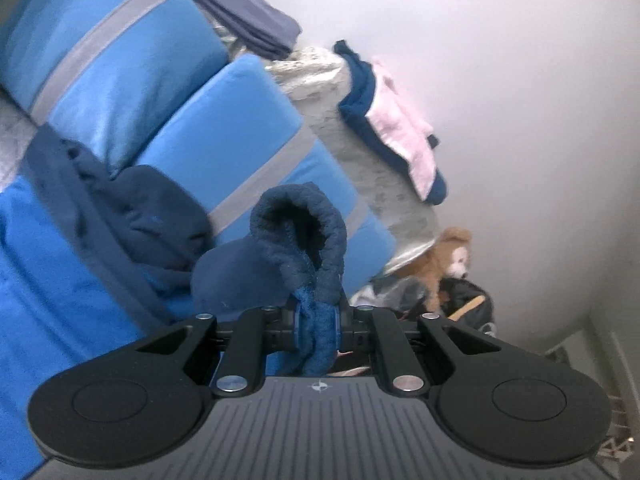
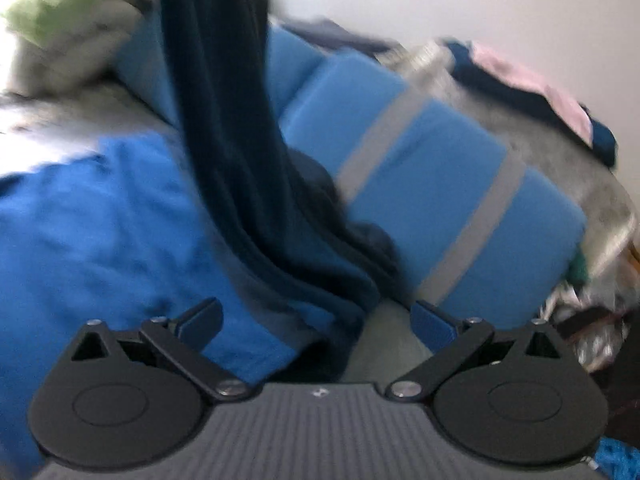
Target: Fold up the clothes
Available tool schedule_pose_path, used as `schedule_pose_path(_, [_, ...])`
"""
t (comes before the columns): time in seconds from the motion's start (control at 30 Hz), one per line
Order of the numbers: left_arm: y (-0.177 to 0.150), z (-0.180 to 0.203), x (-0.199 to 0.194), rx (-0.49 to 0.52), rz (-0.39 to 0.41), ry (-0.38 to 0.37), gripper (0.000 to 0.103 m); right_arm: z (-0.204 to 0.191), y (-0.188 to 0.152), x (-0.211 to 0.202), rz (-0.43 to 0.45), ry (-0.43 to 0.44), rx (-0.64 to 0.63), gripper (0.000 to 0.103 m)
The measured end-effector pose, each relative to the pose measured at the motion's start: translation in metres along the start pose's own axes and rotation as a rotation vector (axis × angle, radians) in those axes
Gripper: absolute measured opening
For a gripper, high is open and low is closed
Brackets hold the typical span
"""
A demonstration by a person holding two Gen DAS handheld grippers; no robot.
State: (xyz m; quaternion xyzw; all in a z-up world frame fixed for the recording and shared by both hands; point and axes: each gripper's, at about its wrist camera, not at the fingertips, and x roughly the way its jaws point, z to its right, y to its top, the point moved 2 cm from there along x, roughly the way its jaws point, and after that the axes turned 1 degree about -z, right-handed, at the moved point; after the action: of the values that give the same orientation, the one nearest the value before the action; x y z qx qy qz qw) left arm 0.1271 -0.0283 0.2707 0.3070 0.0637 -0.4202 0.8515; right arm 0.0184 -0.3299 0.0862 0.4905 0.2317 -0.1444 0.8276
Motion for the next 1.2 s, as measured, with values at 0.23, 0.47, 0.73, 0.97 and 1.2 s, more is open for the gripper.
schedule_pose_path(0.23, [0.031, 0.012, 0.022, 0.019, 0.009, -0.116, 0.014, 0.020, -0.016, 0.115, -0.088, -0.188, 0.228, 0.103])
schedule_pose_path(0.47, [0.069, 0.015, 0.048, 0.068, 0.033, -0.171, 0.014, 0.083, -0.020, 0.166, -0.188, -0.110, 0.524, 0.103])
schedule_pose_path(0.73, [0.091, 0.014, 0.063, 0.038, 0.069, -0.183, 0.014, 0.159, -0.047, 0.165, -0.277, 0.047, 0.793, 0.103])
schedule_pose_path(0.97, [0.086, 0.027, 0.075, 0.034, 0.067, -0.209, 0.014, 0.147, -0.080, 0.148, -0.261, 0.155, 0.889, 0.103])
schedule_pose_path(1.2, [0.081, 0.042, 0.074, 0.066, 0.066, -0.220, 0.014, 0.113, -0.077, 0.159, -0.236, 0.154, 0.816, 0.103])
